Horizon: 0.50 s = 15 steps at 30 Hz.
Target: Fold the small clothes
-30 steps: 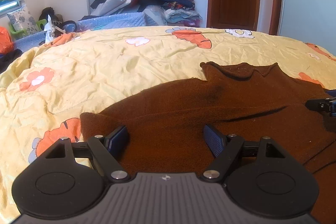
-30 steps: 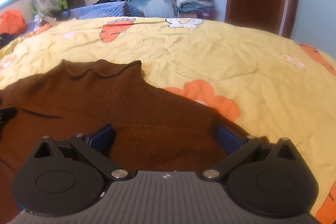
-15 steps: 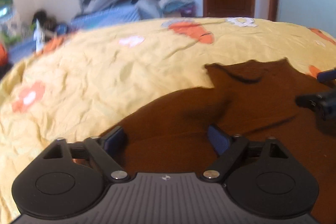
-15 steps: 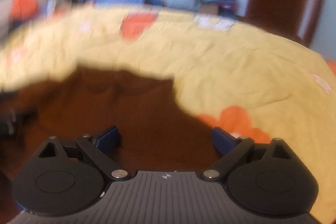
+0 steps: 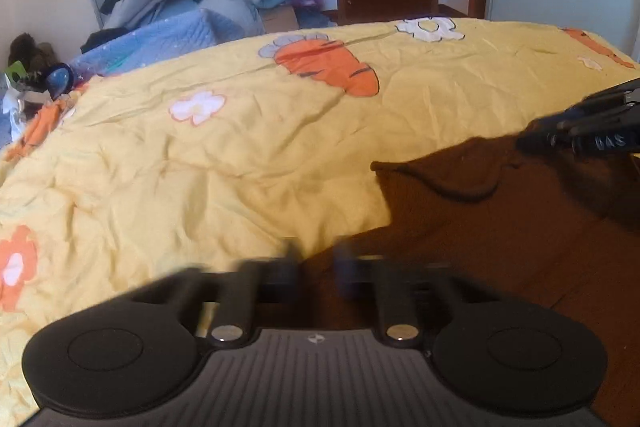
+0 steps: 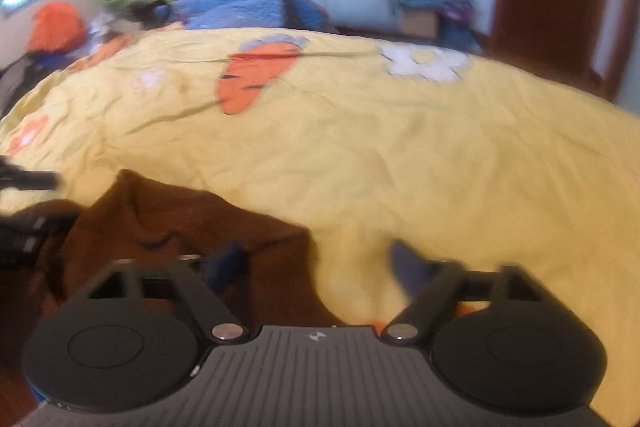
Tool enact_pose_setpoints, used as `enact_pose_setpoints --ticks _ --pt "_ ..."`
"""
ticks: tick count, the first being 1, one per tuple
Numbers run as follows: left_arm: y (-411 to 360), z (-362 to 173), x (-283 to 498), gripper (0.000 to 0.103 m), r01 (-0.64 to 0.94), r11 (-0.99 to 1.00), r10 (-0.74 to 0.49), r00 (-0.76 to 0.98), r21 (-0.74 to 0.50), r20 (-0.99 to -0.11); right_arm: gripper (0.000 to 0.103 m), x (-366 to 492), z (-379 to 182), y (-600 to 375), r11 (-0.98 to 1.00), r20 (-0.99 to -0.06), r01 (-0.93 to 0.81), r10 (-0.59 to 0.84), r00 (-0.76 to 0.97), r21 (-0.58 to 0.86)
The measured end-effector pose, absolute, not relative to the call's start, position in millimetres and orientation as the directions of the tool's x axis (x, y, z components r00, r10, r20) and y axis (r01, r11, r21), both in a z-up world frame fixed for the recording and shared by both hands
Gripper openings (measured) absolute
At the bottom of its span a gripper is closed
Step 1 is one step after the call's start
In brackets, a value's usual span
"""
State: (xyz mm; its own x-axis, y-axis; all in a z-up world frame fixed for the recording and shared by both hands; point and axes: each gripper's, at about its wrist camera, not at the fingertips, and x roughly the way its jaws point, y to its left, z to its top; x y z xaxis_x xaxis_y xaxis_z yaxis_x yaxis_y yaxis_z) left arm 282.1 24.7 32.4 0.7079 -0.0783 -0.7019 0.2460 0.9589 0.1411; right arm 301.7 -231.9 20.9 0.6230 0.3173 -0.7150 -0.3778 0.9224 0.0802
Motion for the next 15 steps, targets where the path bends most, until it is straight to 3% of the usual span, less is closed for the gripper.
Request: enact_pose_setpoints --ticks 2,3,7,8,10,11,12,13,14,15 --pt "23 29 277 0.004 0.180 0.950 0.027 0.765 0.254 -0.643 0.009 302 31 -234 0.915 -0.691 -0.390 0.350 0.633 0.106" --pt "26 20 281 0.004 0.153 0.949 0.069 0.751 0.275 -0.657 0.009 298 36 -238 0.919 -0.651 -0.380 0.352 0.672 0.105" --pt "38 18 276 0.004 0.096 0.966 0.079 0.770 0.238 -0.633 0.011 299 19 -247 0.941 -0.646 -0.318 0.313 0.696 0.113" --pt "39 24 271 0.004 0.103 0.971 0.053 0.789 0.217 -0.612 0.016 297 20 -248 0.944 -0.647 -0.312 0.306 0.698 0.110" --pt "34 36 262 0.009 0.136 0.968 0.010 0.816 0.210 -0.577 0.053 289 30 -253 0.943 -0.625 -0.291 0.326 0.710 0.163" --pt "30 41 261 0.021 0.186 0.964 -0.040 0.805 0.188 -0.591 0.083 282 40 -257 0.941 -0.603 -0.280 0.337 0.724 0.189" --pt "26 42 263 0.032 0.238 0.956 -0.085 0.786 0.172 -0.613 0.090 271 49 -262 0.934 -0.558 -0.288 0.358 0.748 0.213" --pt "20 41 263 0.061 0.263 0.948 -0.097 0.774 0.178 -0.626 0.089 261 56 -264 0.923 -0.517 -0.308 0.383 0.765 0.229" --pt "15 38 264 0.076 0.275 0.941 -0.092 0.771 0.199 -0.630 0.086 255 60 -263 0.914 -0.516 -0.331 0.405 0.755 0.234" --pt "9 33 266 0.074 0.296 0.931 -0.096 0.763 0.215 -0.639 0.084 252 60 -260 0.910 -0.544 -0.347 0.413 0.730 0.225"
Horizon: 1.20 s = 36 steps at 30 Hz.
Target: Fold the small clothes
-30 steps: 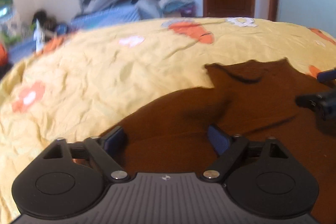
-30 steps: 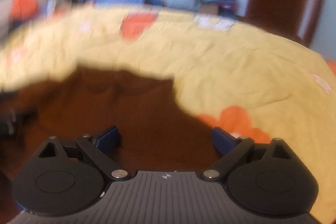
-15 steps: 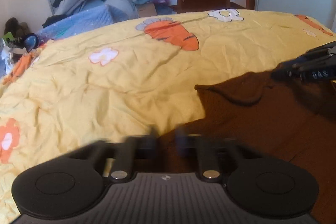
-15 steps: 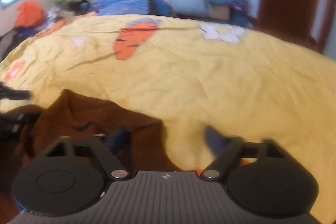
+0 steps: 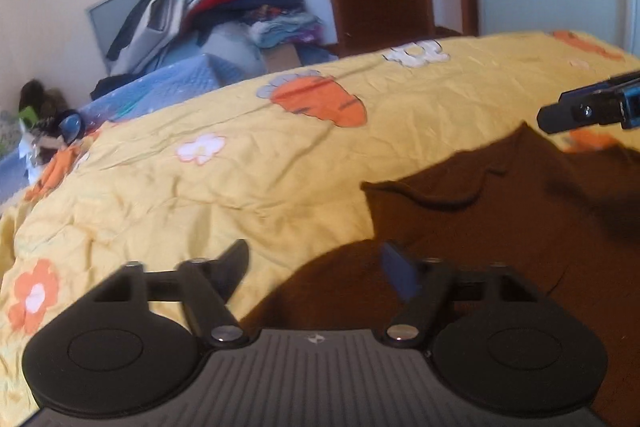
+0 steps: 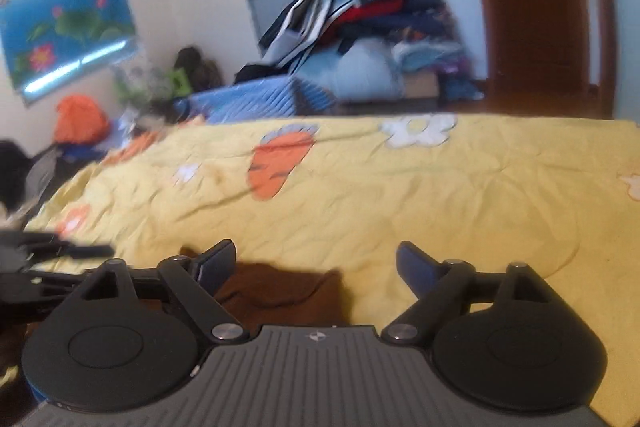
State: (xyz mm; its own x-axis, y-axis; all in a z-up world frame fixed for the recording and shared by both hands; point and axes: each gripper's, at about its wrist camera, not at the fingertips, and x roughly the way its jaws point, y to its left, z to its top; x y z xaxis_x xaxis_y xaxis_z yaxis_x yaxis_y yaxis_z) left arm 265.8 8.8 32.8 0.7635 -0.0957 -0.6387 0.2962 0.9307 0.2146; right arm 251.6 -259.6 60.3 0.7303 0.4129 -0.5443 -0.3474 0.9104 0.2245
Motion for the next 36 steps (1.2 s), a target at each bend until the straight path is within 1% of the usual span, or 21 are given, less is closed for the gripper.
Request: enact_pose_setpoints --ticks 1,2,4,5,6,7,9,11,12,13,14,15,16,18,20,22,24,28,31,33,36 --pt "4 26 269 0.073 0.315 0.924 -0.099 0.744 0.217 -0.661 0.081 248 57 -255 0.911 -0.573 -0.361 0.406 0.712 0.198" --pt "2 19 268 0.067 0.316 0.925 -0.099 0.738 0.212 -0.668 0.075 245 52 -249 0.911 -0.599 -0.383 0.394 0.698 0.152" --pt "1 14 262 0.049 0.285 0.926 -0.075 0.783 0.249 -0.618 0.062 242 33 -237 0.913 -0.667 -0.406 0.325 0.670 0.037" --pt "1 9 259 0.047 0.238 0.921 -0.015 0.813 0.310 -0.582 0.060 240 21 -234 0.912 -0.689 -0.410 0.288 0.665 -0.015" --pt "2 5 261 0.047 0.180 0.913 0.056 0.834 0.367 -0.548 0.065 234 14 -238 0.908 -0.648 -0.416 0.289 0.705 -0.047" --pt "5 6 263 0.047 0.167 0.922 0.061 0.830 0.350 -0.555 0.066 237 12 -246 0.922 -0.644 -0.388 0.290 0.708 -0.011" --pt "3 14 264 0.047 0.156 0.921 0.082 0.818 0.357 -0.570 0.066 246 13 -261 0.952 -0.650 -0.305 0.243 0.720 0.017" --pt "-6 23 251 0.048 0.096 0.898 0.157 0.841 0.429 -0.517 0.068 247 16 -267 0.970 -0.672 -0.241 0.193 0.715 0.023" --pt "-9 33 240 0.050 0.070 0.901 0.169 0.852 0.428 -0.495 0.069 240 21 -269 0.979 -0.678 -0.198 0.182 0.712 0.054" --pt "-11 40 230 0.063 0.069 0.914 0.152 0.856 0.401 -0.494 0.069 226 29 -273 0.978 -0.664 -0.187 0.200 0.721 0.092" --pt "-13 49 216 0.080 0.075 0.934 0.118 0.859 0.350 -0.499 0.080 210 36 -271 0.971 -0.638 -0.204 0.234 0.734 0.121" --pt "-14 54 201 0.087 0.085 0.956 0.069 0.863 0.280 -0.501 0.095 194 42 -267 0.966 -0.618 -0.224 0.256 0.743 0.131" --pt "-17 56 187 0.094 0.112 0.970 0.016 0.859 0.218 -0.512 0.100 179 45 -258 0.961 -0.612 -0.247 0.271 0.743 0.125" --pt "-26 48 167 0.094 0.171 0.974 -0.057 0.816 0.146 -0.575 0.100 160 39 -241 0.951 -0.648 -0.292 0.286 0.706 0.101" --pt "-31 25 160 0.095 0.186 0.976 -0.067 0.758 0.116 -0.649 0.100 155 20 -229 0.952 -0.707 -0.298 0.253 0.661 0.061" --pt "-22 10 148 0.095 0.144 0.986 -0.066 0.786 0.079 -0.614 0.102 143 5 -231 0.957 -0.668 -0.289 0.226 0.709 0.017" --pt "-15 18 147 0.096 0.077 0.996 -0.024 0.761 0.053 -0.648 0.102 137 2 -229 0.966 -0.655 -0.259 0.199 0.729 0.004" --pt "-8 26 121 0.095 0.007 0.999 0.025 0.719 0.043 -0.695 0.103 121 12 -212 0.988 -0.702 -0.151 0.098 0.706 -0.014" --pt "-1 22 85 0.103 -0.041 0.999 0.003 0.636 -0.030 -0.772 0.103 82 6 -212 0.994 -0.704 -0.107 0.066 0.707 -0.014" --pt "-3 18 44 0.103 -0.024 1.000 0.021 0.677 0.007 -0.735 0.103 44 2 -208 0.994 -0.686 -0.097 0.032 0.727 -0.057" --pt "0 8 0 0.103 0.008 1.000 0.005 0.751 0.016 -0.660 0.103 -2 -4 -213 0.994 -0.653 -0.100 0.051 0.755 -0.039"
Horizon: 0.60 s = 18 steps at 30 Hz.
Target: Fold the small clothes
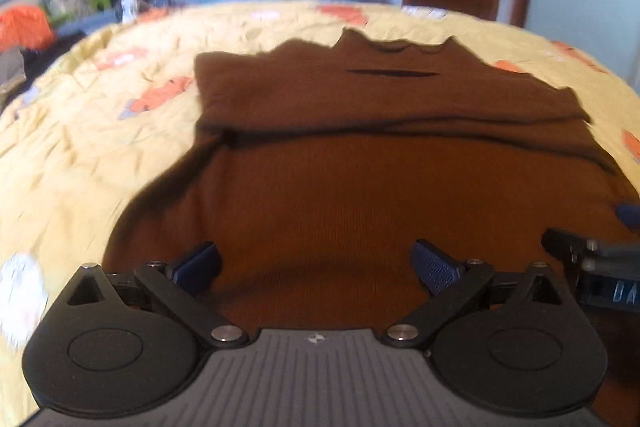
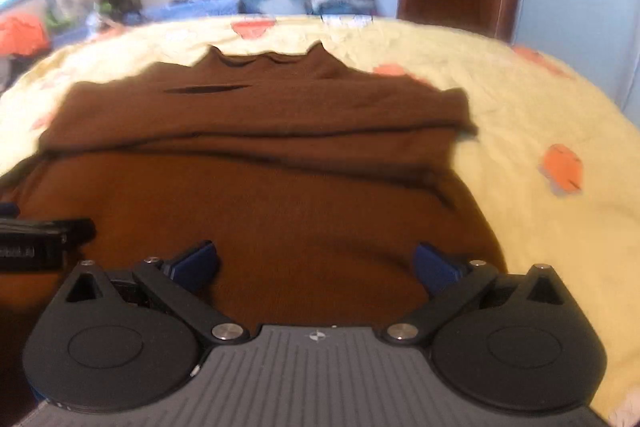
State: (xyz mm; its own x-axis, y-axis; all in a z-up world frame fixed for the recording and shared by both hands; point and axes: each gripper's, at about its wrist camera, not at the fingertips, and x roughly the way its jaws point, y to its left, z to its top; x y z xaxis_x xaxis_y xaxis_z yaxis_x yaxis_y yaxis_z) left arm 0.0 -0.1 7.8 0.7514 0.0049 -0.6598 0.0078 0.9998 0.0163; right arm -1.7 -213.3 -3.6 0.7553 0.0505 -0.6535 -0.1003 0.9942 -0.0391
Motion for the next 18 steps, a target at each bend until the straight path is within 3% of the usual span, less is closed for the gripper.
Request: enact_pose_setpoints --ticks 10,14,18 --pt "5 8 1 0.103 0.009 1.000 -0.010 0.766 -0.006 -0.643 0.103 -8 -5 -214 0.995 -0.652 -0.096 0.058 0.756 -0.022" --pt "2 6 -10 0.103 0.007 1.000 -0.011 0.769 -0.008 -0.640 0.103 -45 6 -213 0.998 -0.700 -0.068 0.051 0.712 0.004" --pt "2 6 -11 0.103 0.007 1.000 -0.010 0.769 -0.008 -0.640 0.103 -74 -4 -211 0.992 -0.647 -0.122 0.083 0.758 -0.016"
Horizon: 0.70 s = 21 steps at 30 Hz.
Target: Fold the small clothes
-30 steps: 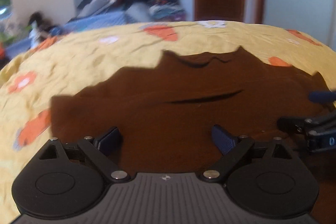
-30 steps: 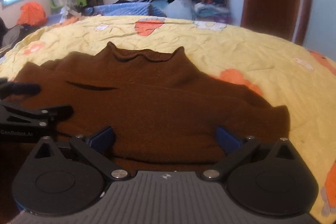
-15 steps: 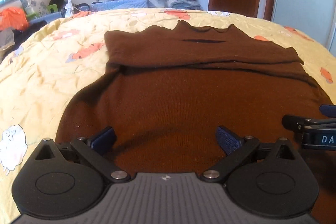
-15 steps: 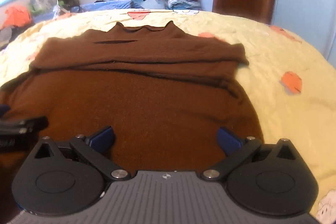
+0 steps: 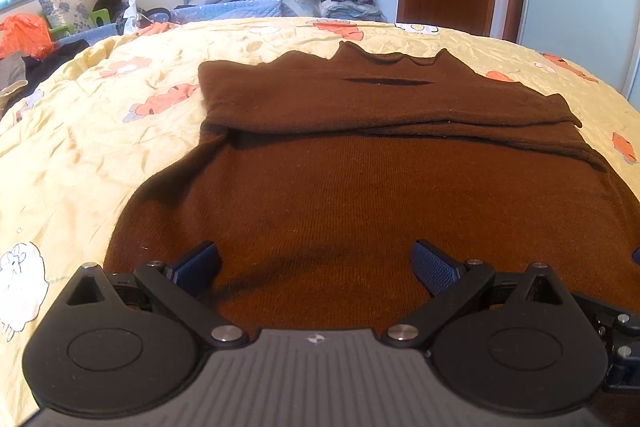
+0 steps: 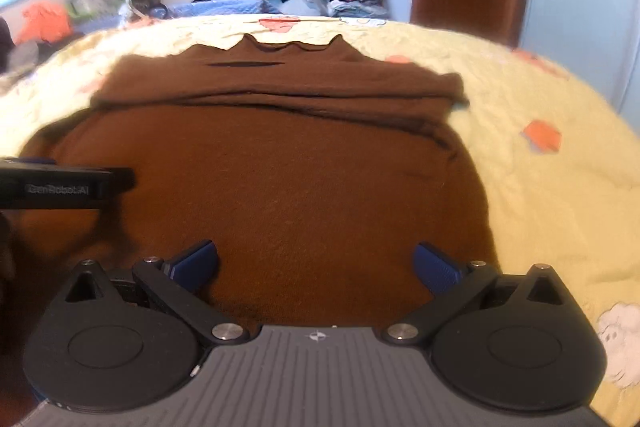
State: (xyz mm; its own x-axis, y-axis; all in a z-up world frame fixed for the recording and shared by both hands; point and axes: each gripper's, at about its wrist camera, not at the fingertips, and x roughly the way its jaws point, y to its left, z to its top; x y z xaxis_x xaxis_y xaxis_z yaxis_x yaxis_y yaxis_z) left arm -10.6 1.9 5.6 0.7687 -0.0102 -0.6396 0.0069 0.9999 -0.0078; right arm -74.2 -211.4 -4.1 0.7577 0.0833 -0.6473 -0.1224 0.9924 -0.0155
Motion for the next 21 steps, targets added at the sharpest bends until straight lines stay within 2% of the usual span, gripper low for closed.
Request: enact_pose_setpoints --ticks 21 --pt "1.6 5.3 -12.2 0.103 0.005 1.000 -0.007 0.769 -0.004 -0.639 0.103 -68.9 -2.5 -211.7 0.992 -0.648 -0.123 0.084 0.757 -0.015"
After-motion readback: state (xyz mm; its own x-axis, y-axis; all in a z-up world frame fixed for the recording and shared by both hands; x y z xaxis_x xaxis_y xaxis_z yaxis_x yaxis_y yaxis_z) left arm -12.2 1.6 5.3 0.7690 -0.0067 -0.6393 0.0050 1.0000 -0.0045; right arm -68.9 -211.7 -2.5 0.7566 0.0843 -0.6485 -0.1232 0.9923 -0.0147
